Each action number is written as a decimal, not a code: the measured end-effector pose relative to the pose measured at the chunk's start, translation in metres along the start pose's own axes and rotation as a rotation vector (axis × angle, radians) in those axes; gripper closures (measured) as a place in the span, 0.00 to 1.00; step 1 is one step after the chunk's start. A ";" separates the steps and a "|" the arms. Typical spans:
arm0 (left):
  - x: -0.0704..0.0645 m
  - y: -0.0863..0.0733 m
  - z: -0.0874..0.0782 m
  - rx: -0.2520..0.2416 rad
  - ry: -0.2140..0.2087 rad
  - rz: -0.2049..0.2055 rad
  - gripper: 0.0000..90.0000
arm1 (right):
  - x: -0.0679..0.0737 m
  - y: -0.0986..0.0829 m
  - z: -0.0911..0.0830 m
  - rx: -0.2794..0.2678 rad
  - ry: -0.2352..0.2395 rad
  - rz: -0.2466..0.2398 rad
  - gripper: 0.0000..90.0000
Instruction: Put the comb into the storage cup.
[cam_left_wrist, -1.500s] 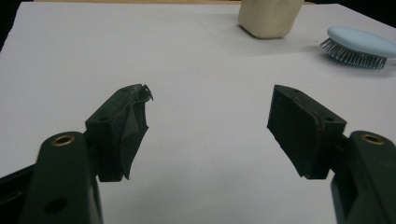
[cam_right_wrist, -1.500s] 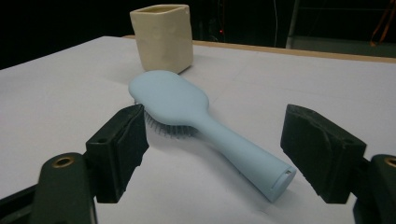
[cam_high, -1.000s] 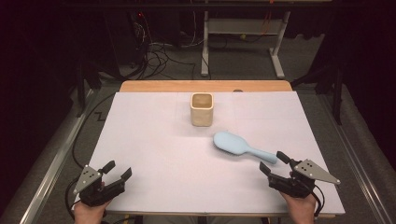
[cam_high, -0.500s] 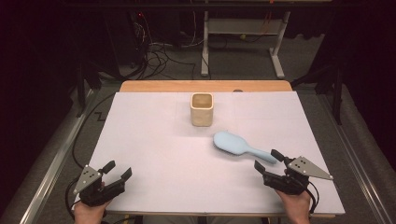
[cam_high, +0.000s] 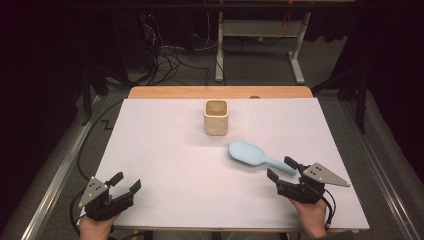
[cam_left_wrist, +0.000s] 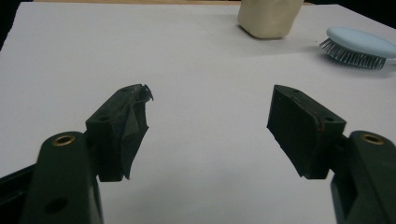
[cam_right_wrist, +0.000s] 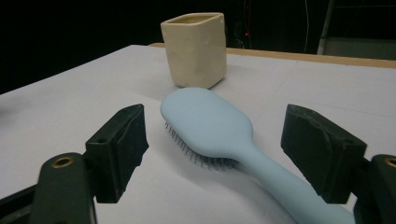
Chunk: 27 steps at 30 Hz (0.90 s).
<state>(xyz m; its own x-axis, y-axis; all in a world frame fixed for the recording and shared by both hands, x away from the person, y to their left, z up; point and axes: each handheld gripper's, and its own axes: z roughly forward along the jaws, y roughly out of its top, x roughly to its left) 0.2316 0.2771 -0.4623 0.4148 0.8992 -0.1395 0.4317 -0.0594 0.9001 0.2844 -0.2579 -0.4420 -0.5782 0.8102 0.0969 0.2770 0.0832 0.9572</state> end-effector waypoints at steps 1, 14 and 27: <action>0.000 0.000 0.000 -0.001 0.000 -0.001 0.32 | 0.000 0.000 0.001 0.004 0.001 0.001 0.26; 0.000 0.000 0.000 -0.002 0.000 -0.003 0.32 | 0.005 0.006 0.017 0.002 0.021 -0.004 0.26; 0.000 0.000 0.000 -0.001 -0.001 -0.001 0.32 | 0.005 0.009 0.032 0.018 0.038 -0.007 0.25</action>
<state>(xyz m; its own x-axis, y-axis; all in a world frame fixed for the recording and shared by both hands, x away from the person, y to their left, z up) 0.2314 0.2777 -0.4622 0.4154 0.8986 -0.1410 0.4310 -0.0579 0.9005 0.3085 -0.2340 -0.4413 -0.6084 0.7872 0.1010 0.2865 0.0992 0.9529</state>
